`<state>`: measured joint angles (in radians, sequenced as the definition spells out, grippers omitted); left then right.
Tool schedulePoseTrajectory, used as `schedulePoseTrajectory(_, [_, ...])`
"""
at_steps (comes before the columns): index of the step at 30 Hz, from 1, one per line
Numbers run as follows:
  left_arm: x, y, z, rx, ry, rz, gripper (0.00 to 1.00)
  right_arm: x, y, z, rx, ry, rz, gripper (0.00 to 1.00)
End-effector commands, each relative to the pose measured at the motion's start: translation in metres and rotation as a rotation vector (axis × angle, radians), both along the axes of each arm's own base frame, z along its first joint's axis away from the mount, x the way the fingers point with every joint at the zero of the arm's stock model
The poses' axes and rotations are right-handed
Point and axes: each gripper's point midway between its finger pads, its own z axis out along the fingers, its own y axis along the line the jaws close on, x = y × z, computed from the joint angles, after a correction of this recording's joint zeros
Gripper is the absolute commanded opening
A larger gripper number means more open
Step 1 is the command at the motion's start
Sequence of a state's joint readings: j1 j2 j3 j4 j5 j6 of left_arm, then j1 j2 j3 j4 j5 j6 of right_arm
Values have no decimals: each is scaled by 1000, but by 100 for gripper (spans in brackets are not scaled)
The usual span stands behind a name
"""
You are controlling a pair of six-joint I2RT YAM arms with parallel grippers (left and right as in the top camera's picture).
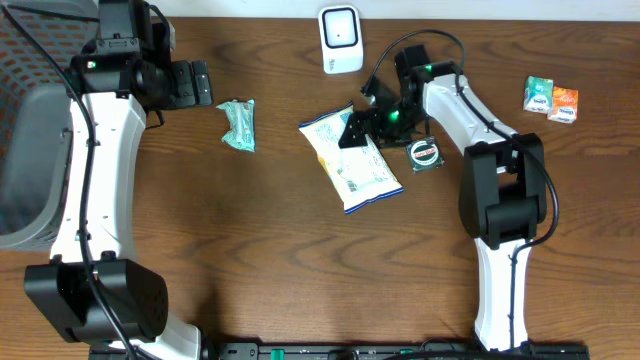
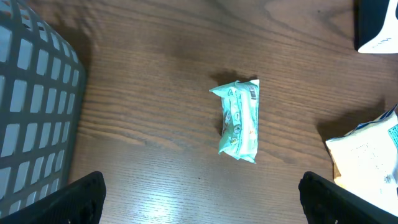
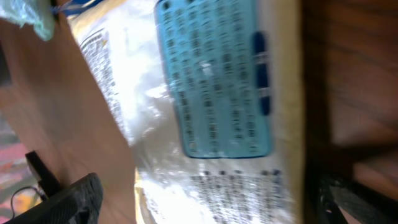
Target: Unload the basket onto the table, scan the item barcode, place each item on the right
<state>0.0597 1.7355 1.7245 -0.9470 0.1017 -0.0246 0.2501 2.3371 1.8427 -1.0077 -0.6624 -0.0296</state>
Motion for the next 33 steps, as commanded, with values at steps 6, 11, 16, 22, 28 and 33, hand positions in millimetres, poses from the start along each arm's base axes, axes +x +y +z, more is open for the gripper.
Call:
schedulePoseTrajectory(6, [-2, -1, -1, 8, 7, -13, 98, -26, 29, -26, 22, 8, 105, 76])
schedulePoseTrajectory(11, [-2, -1, -1, 8, 7, -13, 98, -32, 37, -35, 21, 14, 98, 1])
schedulePoseTrajectory(16, [-2, -1, -1, 8, 7, -13, 98, -15, 37, -18, 34, -18, 53, 1])
schedulePoseTrajectory(22, [-2, -1, -1, 8, 7, -13, 98, 23, -2, 25, -61, -149, -76, 1])
schedulePoseTrajectory(28, [-2, -1, -1, 8, 7, -13, 98, 33, -38, 48, -199, -221, -152, 1])
schedulePoseTrajectory(33, [-2, -1, -1, 8, 7, -13, 98, 24, -38, 38, -212, -189, -131, 40])
